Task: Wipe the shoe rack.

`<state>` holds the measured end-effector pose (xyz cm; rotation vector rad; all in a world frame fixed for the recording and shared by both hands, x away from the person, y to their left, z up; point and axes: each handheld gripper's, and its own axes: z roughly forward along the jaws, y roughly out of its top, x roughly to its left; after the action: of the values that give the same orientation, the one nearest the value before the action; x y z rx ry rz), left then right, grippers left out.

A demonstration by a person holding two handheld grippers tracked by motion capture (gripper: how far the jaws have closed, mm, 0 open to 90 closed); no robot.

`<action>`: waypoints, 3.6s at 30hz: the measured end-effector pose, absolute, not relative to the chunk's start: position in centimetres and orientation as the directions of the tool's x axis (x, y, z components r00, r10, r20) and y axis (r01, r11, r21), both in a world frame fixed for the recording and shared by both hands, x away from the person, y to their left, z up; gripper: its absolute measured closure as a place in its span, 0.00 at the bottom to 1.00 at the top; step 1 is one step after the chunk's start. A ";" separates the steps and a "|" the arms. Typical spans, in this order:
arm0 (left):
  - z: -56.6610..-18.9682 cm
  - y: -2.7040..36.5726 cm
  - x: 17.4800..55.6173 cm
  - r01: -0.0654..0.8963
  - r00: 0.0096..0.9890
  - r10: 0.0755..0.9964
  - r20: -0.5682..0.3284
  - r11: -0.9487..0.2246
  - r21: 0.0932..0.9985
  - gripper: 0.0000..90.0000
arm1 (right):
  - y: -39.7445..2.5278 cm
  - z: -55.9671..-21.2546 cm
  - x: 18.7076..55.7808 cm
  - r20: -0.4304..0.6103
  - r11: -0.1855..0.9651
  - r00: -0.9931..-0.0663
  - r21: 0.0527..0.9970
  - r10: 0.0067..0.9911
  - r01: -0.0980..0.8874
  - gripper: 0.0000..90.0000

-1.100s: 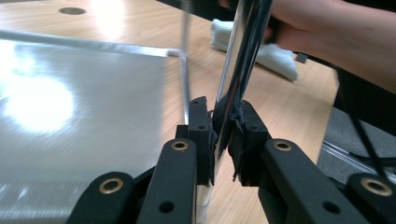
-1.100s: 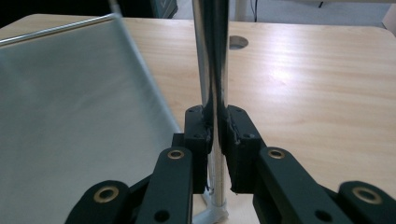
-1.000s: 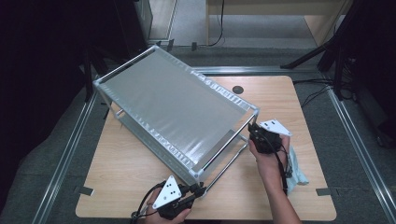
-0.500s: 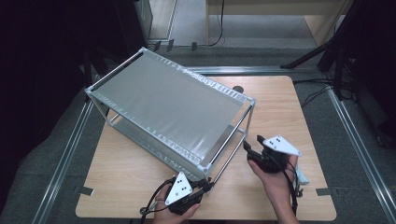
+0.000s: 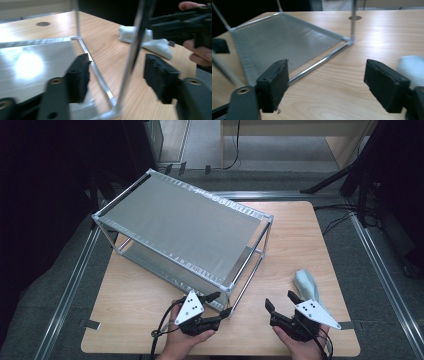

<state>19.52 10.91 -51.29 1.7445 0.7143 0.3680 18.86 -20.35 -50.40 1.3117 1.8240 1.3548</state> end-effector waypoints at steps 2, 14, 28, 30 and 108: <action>-51.2 12.0 19.4 0.279 0.745 0.657 -0.119 -0.145 0.949 0.38 | -20.0 -50.4 18.7 0.139 0.039 -0.413 0.919 0.900 0.393 0.19; -50.6 19.4 20.2 0.352 0.544 0.812 -0.214 0.011 0.936 0.31 | -12.7 -50.6 18.2 0.094 0.138 -0.566 0.926 0.819 0.352 0.16; -51.4 21.7 19.8 0.428 0.423 0.875 -0.234 0.035 0.903 0.32 | -9.5 -51.4 19.2 0.069 0.196 -0.629 0.919 0.774 0.342 0.89; -51.4 22.2 19.9 0.434 0.402 0.883 -0.240 0.047 0.900 0.32 | -9.7 -51.4 19.3 0.056 0.204 -0.625 0.920 0.779 0.336 0.89; -52.6 30.9 14.5 0.432 0.243 0.947 -0.210 0.088 0.897 0.86 | -21.7 -50.4 27.0 0.073 0.067 -0.291 0.893 0.954 0.445 0.88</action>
<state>14.51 30.95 -52.64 1.5117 1.3515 0.6453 27.03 -21.71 -50.44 1.3911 1.7922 1.1788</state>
